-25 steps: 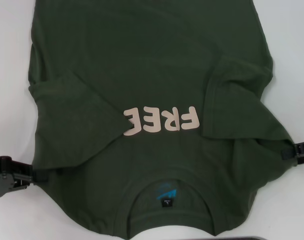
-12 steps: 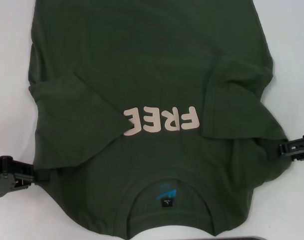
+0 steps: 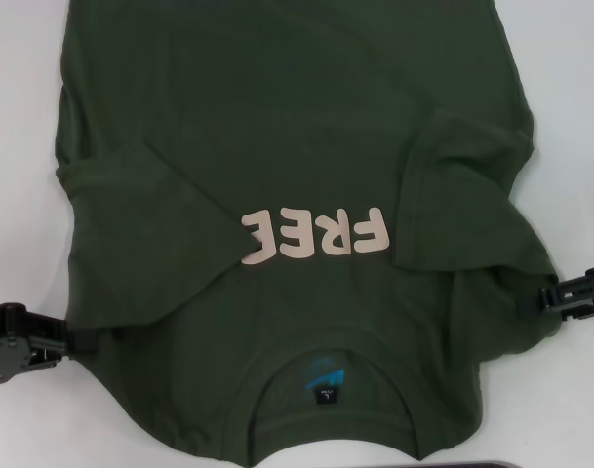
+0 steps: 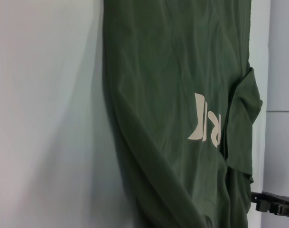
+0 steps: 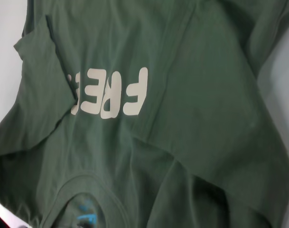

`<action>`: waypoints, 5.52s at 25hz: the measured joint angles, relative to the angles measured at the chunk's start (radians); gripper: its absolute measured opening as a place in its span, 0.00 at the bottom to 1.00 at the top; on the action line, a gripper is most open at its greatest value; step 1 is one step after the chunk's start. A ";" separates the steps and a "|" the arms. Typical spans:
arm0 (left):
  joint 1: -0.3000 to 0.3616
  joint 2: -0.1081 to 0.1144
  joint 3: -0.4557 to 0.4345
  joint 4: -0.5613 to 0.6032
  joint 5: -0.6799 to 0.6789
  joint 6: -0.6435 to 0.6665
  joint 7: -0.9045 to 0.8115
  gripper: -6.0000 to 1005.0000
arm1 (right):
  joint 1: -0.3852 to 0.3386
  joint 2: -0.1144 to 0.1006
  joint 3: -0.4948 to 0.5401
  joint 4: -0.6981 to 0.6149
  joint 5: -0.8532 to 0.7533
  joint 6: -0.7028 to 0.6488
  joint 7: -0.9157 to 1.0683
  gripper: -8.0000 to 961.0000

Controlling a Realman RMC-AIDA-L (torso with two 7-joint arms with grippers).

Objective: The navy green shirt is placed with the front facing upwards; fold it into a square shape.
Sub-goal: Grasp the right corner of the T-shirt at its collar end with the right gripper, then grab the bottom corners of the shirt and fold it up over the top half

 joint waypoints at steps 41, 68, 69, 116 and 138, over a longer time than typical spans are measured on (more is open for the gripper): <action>0.007 0.006 0.077 0.014 0.021 0.089 0.025 0.06 | -0.056 -0.070 -0.003 -0.081 -0.003 -0.067 -0.002 0.02; -0.172 0.040 0.006 0.001 -0.056 0.098 -0.037 0.06 | 0.030 -0.103 0.049 -0.081 0.052 -0.153 -0.021 0.02; -0.182 0.044 -0.001 0.000 -0.056 0.090 -0.045 0.06 | 0.038 -0.108 0.052 -0.081 0.061 -0.153 -0.019 0.02; -0.473 0.015 -0.015 -0.205 -0.133 -0.868 -0.101 0.07 | 0.159 -0.069 0.024 -0.015 0.425 0.526 0.123 0.02; -0.498 -0.008 0.009 -0.234 -0.132 -1.001 -0.093 0.07 | 0.278 -0.031 -0.041 0.116 0.466 0.826 -0.047 0.08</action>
